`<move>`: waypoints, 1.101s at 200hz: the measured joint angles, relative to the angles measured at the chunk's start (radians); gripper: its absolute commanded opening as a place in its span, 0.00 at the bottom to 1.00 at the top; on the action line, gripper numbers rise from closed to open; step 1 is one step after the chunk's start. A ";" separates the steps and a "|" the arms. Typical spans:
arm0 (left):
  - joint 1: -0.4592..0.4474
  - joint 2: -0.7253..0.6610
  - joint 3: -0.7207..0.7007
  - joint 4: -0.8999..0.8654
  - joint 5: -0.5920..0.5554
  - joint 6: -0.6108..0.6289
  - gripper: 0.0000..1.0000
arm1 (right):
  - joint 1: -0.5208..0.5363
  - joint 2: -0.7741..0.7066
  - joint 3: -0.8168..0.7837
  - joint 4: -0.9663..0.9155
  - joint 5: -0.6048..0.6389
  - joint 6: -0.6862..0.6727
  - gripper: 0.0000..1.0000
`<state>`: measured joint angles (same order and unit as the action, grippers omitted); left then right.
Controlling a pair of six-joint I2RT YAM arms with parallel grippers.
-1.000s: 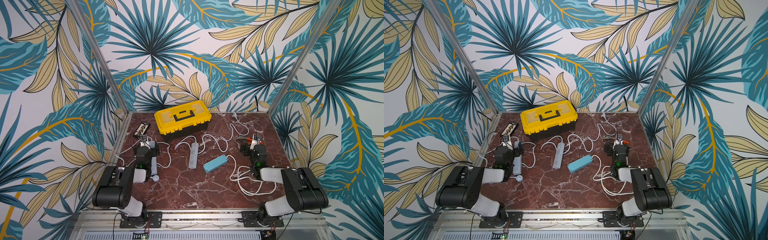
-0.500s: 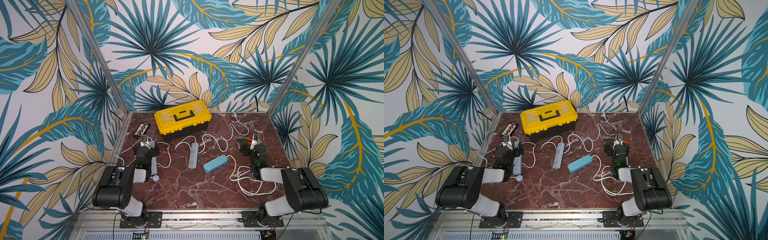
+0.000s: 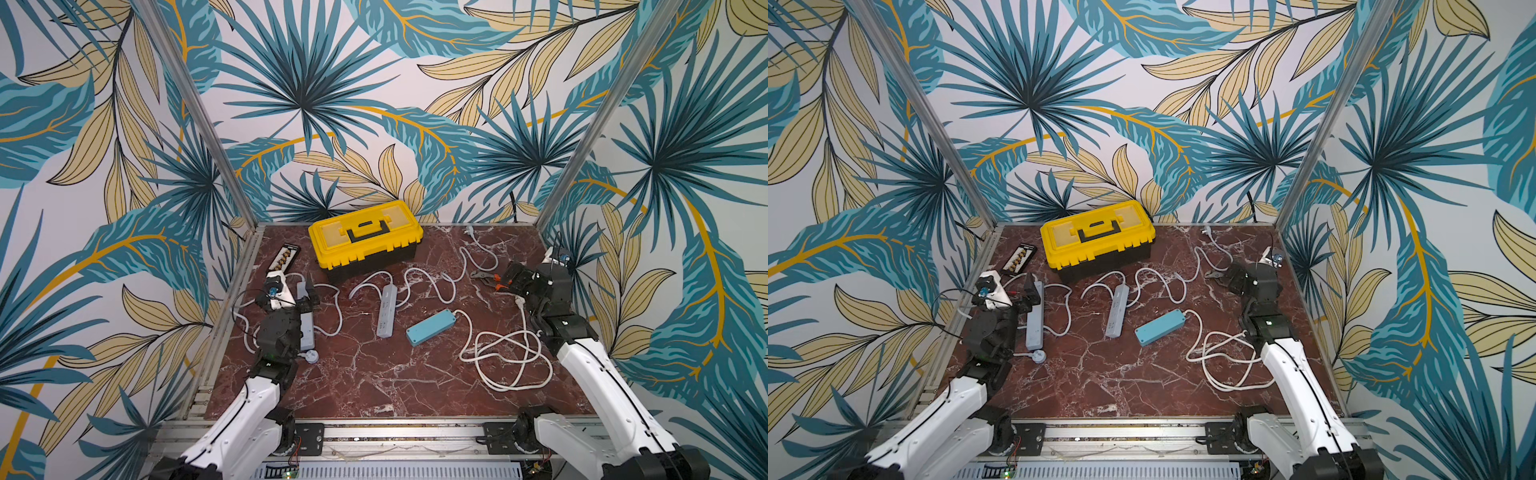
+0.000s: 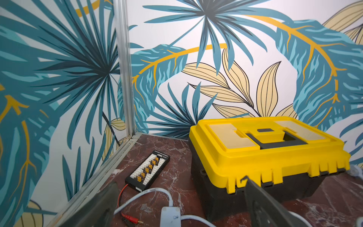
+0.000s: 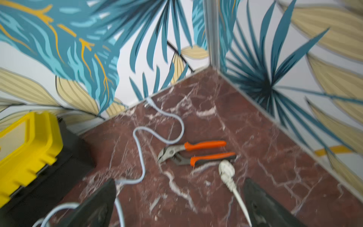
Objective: Wrap the cord around the power strip
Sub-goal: Pick up the power strip from the center of the board.
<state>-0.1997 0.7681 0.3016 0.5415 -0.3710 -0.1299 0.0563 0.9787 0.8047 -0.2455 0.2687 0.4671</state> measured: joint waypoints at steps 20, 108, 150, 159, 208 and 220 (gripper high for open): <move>-0.001 -0.054 0.086 -0.209 0.005 -0.089 0.99 | 0.002 0.005 -0.010 -0.105 -0.156 0.114 0.86; -0.112 0.149 0.470 -0.674 0.385 -0.264 0.99 | 0.570 0.210 0.103 -0.429 -0.027 0.661 0.92; -0.399 0.314 0.540 -0.834 0.283 -0.264 0.99 | 0.649 0.459 0.210 -0.461 0.053 0.778 0.95; -0.431 0.351 0.552 -0.867 0.267 -0.267 0.99 | 0.647 0.511 0.248 -0.467 0.070 0.782 0.95; -0.492 0.450 0.634 -0.978 0.175 -0.272 0.99 | 0.628 0.748 0.395 -0.460 0.119 0.784 0.95; -0.492 0.434 0.635 -0.988 0.137 -0.288 0.99 | 0.621 0.790 0.404 -0.459 0.121 0.790 0.94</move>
<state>-0.6922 1.2022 0.9367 -0.4469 -0.2340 -0.4179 0.6777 1.7687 1.2083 -0.7044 0.3897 1.2572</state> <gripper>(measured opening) 0.995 0.948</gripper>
